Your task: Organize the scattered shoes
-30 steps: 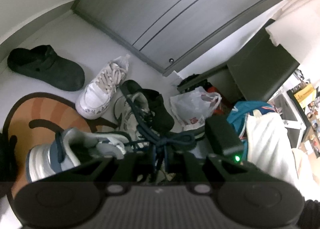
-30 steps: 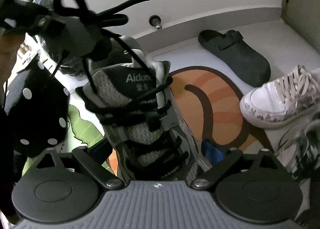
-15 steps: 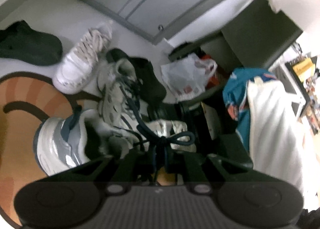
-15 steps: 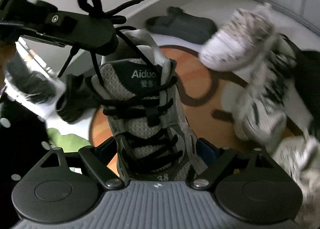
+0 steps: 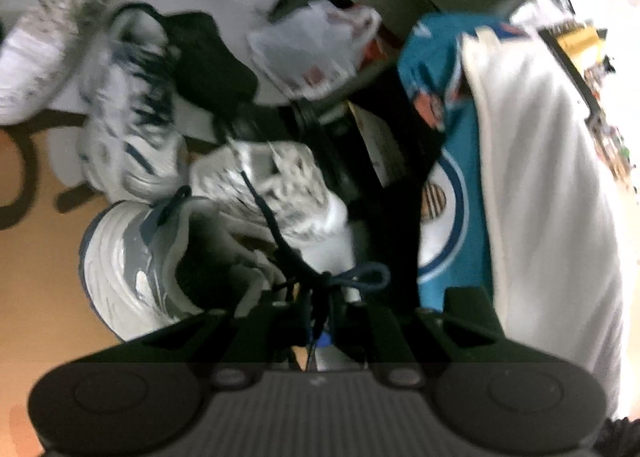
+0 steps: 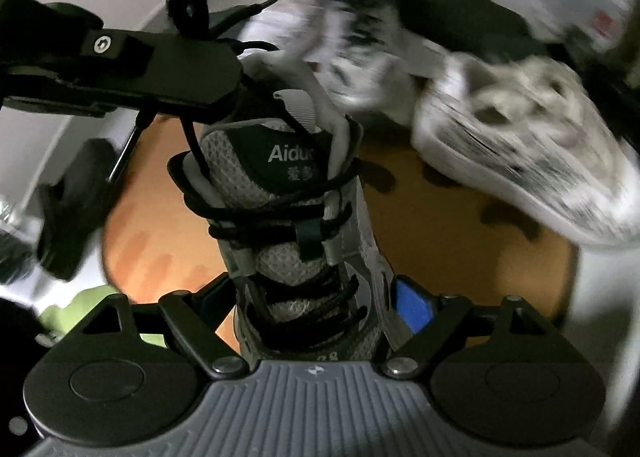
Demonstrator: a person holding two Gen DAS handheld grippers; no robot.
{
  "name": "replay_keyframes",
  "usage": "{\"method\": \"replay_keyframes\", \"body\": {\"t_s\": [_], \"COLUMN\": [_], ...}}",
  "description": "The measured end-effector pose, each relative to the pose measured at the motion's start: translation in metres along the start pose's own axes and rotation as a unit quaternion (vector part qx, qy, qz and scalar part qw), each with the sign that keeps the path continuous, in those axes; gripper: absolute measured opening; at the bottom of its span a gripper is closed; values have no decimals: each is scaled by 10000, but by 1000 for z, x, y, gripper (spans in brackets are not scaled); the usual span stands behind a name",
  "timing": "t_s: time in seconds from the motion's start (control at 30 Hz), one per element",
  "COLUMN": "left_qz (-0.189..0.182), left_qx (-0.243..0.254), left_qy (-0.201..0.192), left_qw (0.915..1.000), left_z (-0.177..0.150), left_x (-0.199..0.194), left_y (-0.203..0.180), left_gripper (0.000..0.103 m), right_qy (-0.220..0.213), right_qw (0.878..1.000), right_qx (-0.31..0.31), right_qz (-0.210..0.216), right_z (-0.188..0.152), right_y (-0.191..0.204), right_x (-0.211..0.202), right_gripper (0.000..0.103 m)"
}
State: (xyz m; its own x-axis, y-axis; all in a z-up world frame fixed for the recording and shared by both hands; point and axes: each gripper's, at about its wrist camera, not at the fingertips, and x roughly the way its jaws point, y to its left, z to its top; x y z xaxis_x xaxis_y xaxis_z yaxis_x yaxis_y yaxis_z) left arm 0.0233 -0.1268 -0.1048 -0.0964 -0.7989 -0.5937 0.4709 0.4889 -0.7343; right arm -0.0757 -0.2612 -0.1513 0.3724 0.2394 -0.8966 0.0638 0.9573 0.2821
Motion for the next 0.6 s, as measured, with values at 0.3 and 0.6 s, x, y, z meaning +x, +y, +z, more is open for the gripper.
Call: {"method": "replay_keyframes", "body": {"t_s": [0.3,0.6], "left_qz": [-227,-588], "left_qx": [256,508], "left_qy": [435,577], "left_qw": [9985,9953], "left_z": [0,4], "left_x": [49,87], "left_y": [-13,-37], "left_gripper": [7,7], "right_qy": [28,-96], "right_qw": [9963,9882], "right_qx": [758,1149], "right_qz": [-400,-1008], "right_z": [-29,-44], "right_y": [-30,-51], "right_x": [-3,-17], "right_gripper": [83,81]}}
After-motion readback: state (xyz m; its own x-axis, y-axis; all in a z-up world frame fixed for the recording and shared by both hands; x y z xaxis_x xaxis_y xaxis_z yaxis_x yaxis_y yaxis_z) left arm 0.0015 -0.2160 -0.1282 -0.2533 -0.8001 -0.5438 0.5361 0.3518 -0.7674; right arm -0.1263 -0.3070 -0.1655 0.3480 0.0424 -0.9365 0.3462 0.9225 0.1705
